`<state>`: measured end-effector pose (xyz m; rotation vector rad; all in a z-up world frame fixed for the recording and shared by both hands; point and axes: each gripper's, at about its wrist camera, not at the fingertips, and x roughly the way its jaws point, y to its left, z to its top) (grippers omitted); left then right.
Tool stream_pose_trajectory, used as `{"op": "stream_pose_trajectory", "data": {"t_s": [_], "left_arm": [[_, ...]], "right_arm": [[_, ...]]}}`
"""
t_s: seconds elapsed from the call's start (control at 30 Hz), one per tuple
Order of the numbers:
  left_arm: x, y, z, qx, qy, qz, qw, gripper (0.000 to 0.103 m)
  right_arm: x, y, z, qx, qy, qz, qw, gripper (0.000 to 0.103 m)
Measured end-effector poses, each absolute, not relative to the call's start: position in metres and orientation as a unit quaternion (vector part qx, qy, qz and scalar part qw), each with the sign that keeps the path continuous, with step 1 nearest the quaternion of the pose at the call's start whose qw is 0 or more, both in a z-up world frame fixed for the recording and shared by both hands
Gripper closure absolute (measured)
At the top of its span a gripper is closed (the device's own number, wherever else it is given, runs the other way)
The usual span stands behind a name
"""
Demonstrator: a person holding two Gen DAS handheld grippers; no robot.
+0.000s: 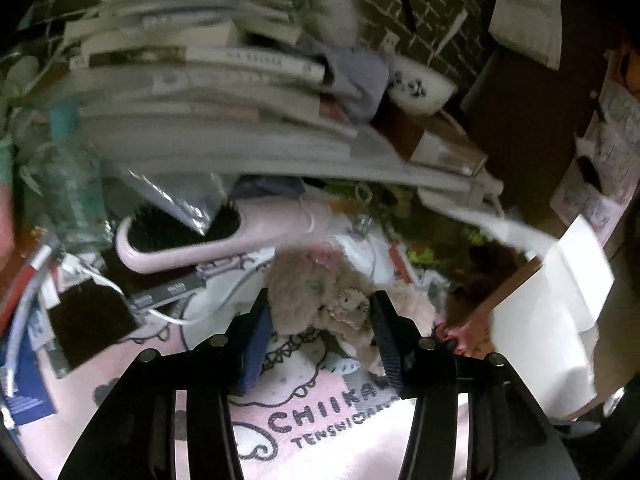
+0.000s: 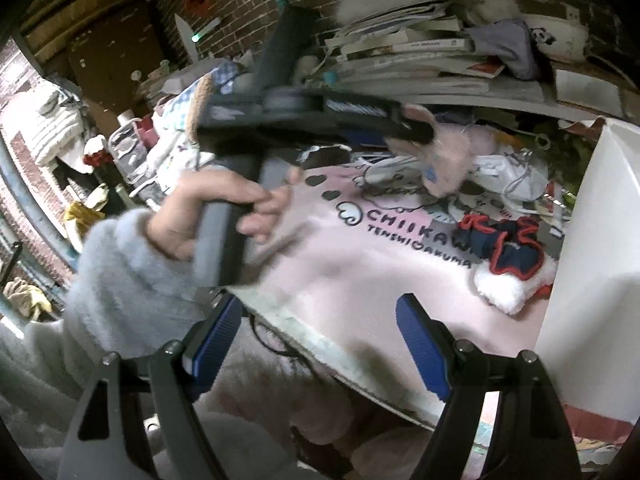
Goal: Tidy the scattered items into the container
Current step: 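Reach the left tool to the beige plush toy and grasp it, then carry the beige plush into the white box and open the left tool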
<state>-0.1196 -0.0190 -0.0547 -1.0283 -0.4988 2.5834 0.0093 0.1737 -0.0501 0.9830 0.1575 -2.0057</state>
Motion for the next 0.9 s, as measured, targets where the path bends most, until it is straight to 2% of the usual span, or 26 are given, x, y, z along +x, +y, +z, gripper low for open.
{"op": "stream_pose_trajectory", "data": {"t_s": [0.23, 0.5, 0.9], "left_arm": [[-0.110, -0.018, -0.004, -0.332, -0.173, 0.910, 0.177, 0.059], [-0.105, 0.032, 0.046, -0.327, -0.139, 0.903, 0.239, 0.059], [-0.100, 0.131, 0.078, -0.360, -0.025, 0.886, 0.290, 0.058]], "right_arm": [[0.011, 0.169, -0.050, 0.382, 0.062, -0.819, 0.424, 0.025], [0.014, 0.164, -0.052, 0.383, 0.060, -0.816, 0.429, 0.025], [0.021, 0.168, -0.053, 0.382, 0.055, -0.816, 0.432, 0.025]]}}
